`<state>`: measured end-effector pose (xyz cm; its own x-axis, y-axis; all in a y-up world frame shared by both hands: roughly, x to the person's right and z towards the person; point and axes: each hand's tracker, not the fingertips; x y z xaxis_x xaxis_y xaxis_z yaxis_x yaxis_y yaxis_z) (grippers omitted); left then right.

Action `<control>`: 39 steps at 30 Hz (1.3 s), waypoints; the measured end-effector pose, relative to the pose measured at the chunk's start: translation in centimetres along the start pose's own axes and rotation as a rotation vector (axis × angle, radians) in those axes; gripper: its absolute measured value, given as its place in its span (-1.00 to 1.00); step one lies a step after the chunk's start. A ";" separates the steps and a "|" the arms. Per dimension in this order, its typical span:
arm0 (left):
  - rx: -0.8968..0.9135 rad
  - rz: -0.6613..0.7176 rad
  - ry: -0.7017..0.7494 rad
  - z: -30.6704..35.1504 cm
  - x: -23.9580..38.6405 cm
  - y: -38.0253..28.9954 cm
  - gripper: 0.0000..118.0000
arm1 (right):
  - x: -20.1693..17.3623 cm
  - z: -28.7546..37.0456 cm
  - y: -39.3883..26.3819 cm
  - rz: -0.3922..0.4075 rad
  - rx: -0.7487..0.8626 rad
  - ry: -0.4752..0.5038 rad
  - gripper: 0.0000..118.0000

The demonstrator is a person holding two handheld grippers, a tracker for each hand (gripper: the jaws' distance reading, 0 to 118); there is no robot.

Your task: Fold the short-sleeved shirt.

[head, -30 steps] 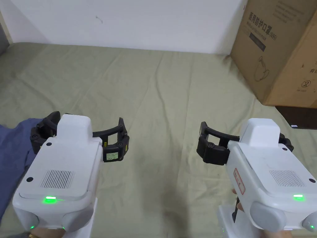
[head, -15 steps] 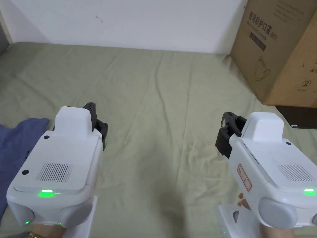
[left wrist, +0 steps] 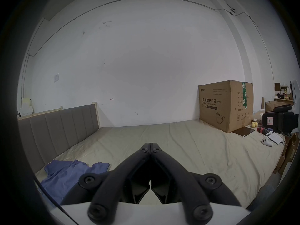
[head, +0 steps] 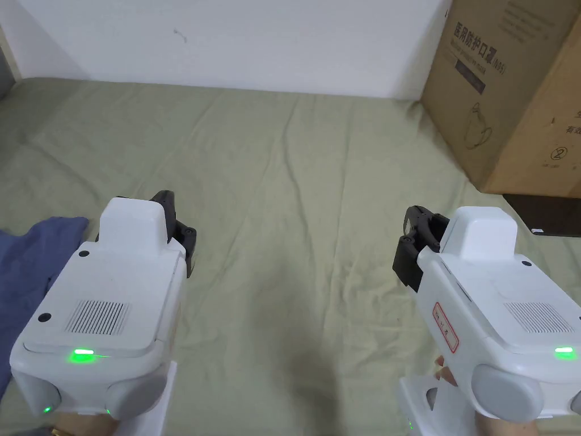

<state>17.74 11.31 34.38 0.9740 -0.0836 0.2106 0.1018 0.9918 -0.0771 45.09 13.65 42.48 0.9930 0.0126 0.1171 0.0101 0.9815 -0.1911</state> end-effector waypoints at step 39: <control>-0.055 0.094 0.628 12.2 -17.5 -2.1 -1.00 | -21.3 -4.1 1.3 0.147 0.024 0.629 -1.00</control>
<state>-2.03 11.83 42.71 0.9105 -0.0540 -0.4100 0.0045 0.9927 -0.1208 24.41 13.93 35.78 0.8631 0.0404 -0.5033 -0.1270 0.9821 -0.1390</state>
